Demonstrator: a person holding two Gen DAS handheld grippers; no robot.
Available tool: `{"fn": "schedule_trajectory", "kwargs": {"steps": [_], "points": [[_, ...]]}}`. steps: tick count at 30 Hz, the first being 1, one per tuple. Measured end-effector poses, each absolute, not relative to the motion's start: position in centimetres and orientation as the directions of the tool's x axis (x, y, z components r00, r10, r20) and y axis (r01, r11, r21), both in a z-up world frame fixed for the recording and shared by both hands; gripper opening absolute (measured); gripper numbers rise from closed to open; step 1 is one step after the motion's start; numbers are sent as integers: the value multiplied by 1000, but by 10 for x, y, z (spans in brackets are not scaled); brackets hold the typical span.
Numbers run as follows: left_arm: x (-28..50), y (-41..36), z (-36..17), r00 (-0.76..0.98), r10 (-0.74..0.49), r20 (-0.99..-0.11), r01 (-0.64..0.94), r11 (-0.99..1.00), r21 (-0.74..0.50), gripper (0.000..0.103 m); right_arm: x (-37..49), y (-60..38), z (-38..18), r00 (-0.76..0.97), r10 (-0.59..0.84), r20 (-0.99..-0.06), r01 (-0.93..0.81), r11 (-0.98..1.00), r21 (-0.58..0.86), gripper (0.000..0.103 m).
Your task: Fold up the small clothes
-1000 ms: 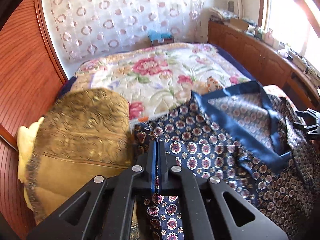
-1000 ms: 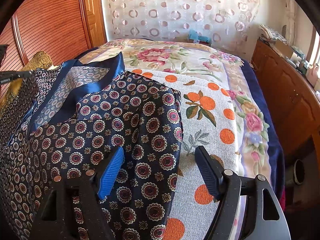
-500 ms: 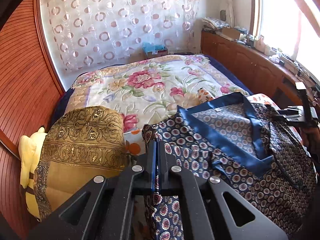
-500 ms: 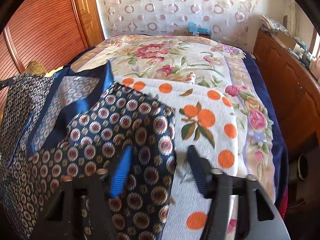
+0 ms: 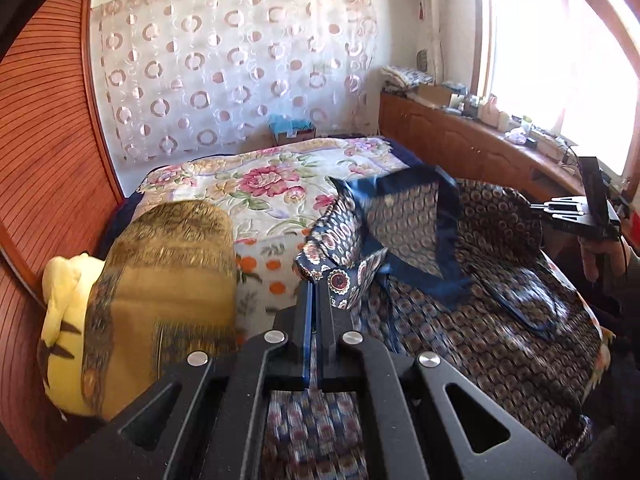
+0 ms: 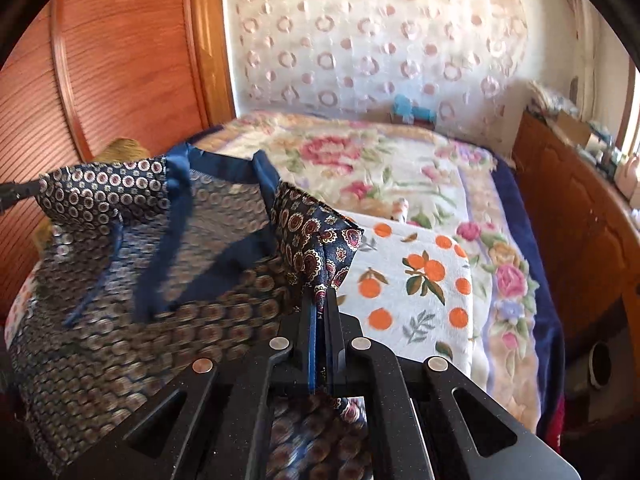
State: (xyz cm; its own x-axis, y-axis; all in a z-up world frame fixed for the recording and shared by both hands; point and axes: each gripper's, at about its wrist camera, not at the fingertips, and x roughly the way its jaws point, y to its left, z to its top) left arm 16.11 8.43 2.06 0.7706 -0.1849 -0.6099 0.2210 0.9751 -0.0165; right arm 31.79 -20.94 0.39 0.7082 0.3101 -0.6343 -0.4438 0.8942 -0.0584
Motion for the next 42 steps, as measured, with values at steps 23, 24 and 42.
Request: {"fn": "schedule_trajectory", "kwargs": {"steps": [23, 24, 42], "points": [[-25, 156, -57, 764, -127, -632, 22, 985, -172, 2, 65, -281, -25, 685, 357, -635, -484, 874, -31, 2], [-31, 156, -55, 768, -127, -628, 21, 985, -174, 2, 63, -281, -22, 684, 354, -638, -482, 876, -31, 2], [-59, 161, -48, 731, -102, -675, 19, 991, -129, 3, 5, -299, -8, 634, 328, -701, -456, 890, 4, 2]]}}
